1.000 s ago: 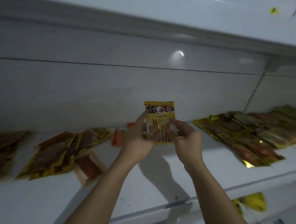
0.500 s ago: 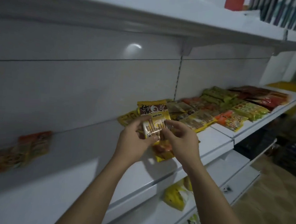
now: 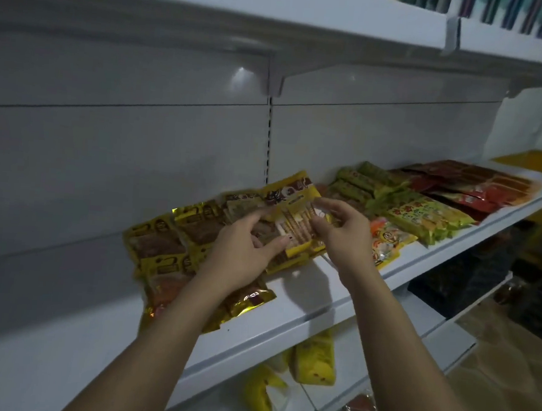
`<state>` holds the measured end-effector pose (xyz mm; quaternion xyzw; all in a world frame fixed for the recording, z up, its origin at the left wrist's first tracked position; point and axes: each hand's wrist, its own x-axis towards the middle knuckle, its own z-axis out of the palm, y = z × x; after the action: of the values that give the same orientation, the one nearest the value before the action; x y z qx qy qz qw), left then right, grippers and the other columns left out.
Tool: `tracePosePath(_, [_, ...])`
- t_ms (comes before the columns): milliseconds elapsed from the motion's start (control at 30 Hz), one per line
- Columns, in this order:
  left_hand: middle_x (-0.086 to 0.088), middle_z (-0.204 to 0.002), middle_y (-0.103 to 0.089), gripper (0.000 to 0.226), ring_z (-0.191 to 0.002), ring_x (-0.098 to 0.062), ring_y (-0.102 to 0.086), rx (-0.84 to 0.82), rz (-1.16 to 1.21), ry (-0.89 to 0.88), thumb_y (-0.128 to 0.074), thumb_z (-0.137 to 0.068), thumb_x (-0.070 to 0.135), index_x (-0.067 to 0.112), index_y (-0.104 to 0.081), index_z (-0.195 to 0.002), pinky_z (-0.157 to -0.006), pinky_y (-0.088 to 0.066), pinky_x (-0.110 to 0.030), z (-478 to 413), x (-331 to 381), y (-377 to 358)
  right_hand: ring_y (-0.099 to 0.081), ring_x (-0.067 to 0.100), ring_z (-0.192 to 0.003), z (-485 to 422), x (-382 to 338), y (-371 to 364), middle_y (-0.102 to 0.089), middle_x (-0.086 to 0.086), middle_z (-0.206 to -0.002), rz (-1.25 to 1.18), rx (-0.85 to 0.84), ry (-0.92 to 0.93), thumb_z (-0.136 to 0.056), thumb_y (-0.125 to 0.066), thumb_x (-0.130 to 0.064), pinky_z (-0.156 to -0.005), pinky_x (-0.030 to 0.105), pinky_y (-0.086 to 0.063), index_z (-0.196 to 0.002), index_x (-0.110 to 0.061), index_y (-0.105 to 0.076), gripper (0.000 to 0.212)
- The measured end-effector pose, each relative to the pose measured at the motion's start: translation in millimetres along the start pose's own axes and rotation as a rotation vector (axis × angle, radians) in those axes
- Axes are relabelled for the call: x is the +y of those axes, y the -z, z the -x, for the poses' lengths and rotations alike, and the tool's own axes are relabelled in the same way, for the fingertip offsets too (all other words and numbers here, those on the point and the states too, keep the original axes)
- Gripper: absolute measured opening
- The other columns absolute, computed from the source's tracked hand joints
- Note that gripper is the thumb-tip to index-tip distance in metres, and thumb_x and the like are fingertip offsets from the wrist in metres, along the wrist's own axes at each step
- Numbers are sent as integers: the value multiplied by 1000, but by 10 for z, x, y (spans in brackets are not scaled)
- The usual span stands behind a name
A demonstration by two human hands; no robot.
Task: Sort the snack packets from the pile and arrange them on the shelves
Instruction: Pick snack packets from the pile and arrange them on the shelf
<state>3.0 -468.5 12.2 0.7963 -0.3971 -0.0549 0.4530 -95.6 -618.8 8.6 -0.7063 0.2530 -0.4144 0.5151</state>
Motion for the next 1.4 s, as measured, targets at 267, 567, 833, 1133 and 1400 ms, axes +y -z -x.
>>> tracePosePath(267, [4,-150,-45,55,-132,-22,-47,-55,-488,149,-53,-95,52,34,-42,-146,-100,-44,-30,-418,-108,-12,-65,26,-102,-917,400,87,-66,3,-119,171,-25,-104,-89,-65,-8,-88,45,-57,-113,-19,-70,27])
tracePosePath(567, [-6,-160,-28,50,-143,-28,-32,-134,-716,50,-46,-101,27,25,-36,-150,-110,-39,-43,-1008,-489,-54,-56,24,-121,-1605,513,-464,-59,9,-135,449,-304,-38,-96,-57,-7,-87,23,-41,-130,-8,-62,34])
tracePosePath(833, [-8,-142,-50,45,-136,-34,-38,-190,-862,90,-44,-101,41,34,-42,-145,-104,-43,-50,-1270,-680,-180,-61,24,-95,-1836,583,-704,-67,8,-114,888,-537,54,-94,-60,-37,-77,29,-49,-107,-9,-70,32])
tracePosePath(1133, [-17,-139,-46,45,-135,-39,-31,-223,-859,147,-33,-102,52,33,-51,-138,-107,-37,-50,-1342,-651,-211,-58,31,-114,-1696,606,-725,-65,9,-106,1127,-665,266,-97,-49,-50,-100,47,-45,-86,-35,-62,22])
tracePosePath(1400, [-16,-144,-42,50,-138,-37,-28,-178,-858,149,-35,-100,56,33,-46,-142,-109,-35,-50,-1332,-666,-224,-62,24,-102,-1698,511,-788,-64,0,-96,1195,-679,221,-98,-46,-48,-79,32,-43,-82,-24,-59,32])
